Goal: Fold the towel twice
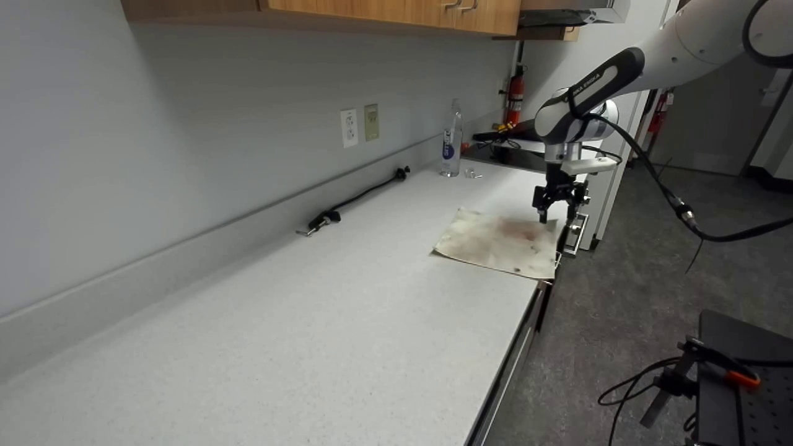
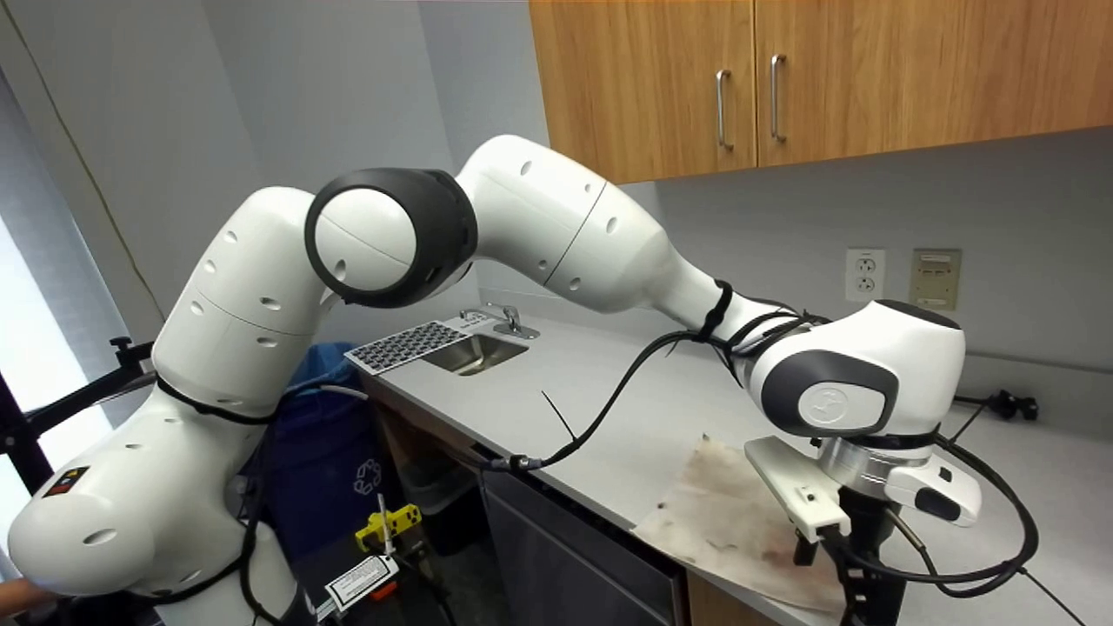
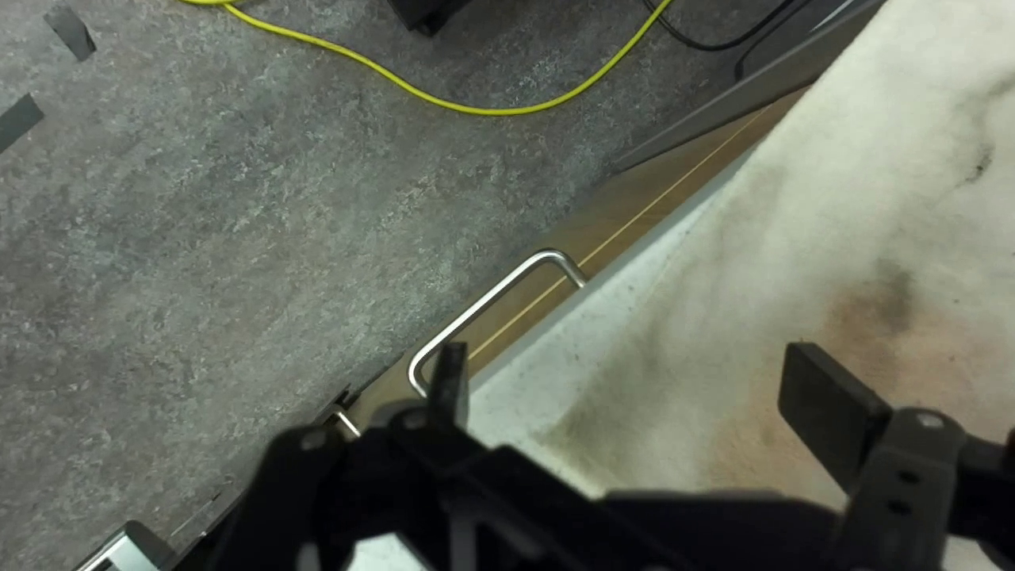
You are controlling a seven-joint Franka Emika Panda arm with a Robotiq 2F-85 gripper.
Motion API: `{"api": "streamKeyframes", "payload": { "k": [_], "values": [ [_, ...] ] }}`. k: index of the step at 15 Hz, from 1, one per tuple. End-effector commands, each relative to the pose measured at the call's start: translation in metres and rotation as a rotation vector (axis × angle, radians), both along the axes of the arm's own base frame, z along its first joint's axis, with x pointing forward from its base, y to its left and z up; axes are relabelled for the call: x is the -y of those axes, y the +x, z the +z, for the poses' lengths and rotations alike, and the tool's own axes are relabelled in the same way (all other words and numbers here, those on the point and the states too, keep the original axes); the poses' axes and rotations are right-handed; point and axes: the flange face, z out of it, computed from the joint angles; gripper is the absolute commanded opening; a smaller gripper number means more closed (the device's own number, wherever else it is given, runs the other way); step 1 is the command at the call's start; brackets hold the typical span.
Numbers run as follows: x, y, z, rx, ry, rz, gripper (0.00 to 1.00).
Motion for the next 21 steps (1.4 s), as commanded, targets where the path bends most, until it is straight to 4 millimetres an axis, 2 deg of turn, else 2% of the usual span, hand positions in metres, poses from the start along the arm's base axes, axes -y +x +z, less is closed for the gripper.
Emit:
{"api": "streamKeyframes", "payload": {
  "k": [1, 8, 9, 10, 11, 13, 19, 21],
  "values": [
    [0.004, 0.016, -0.009, 0.027, 0.006, -0.024, 1.00],
    [0.010, 0.021, -0.021, 0.042, -0.010, -0.067, 1.00],
    [0.010, 0.021, -0.022, 0.041, -0.008, -0.071, 0.97],
    [0.011, 0.021, -0.023, 0.040, -0.007, -0.076, 0.81],
    [0.012, 0.021, -0.023, 0.042, -0.007, -0.080, 0.73],
    [0.013, 0.021, -0.023, 0.042, -0.009, -0.081, 0.61],
    [0.013, 0.025, -0.015, 0.056, -0.026, -0.084, 0.14],
    [0.013, 0.025, -0.010, 0.062, -0.041, -0.079, 0.01]
  ]
}}
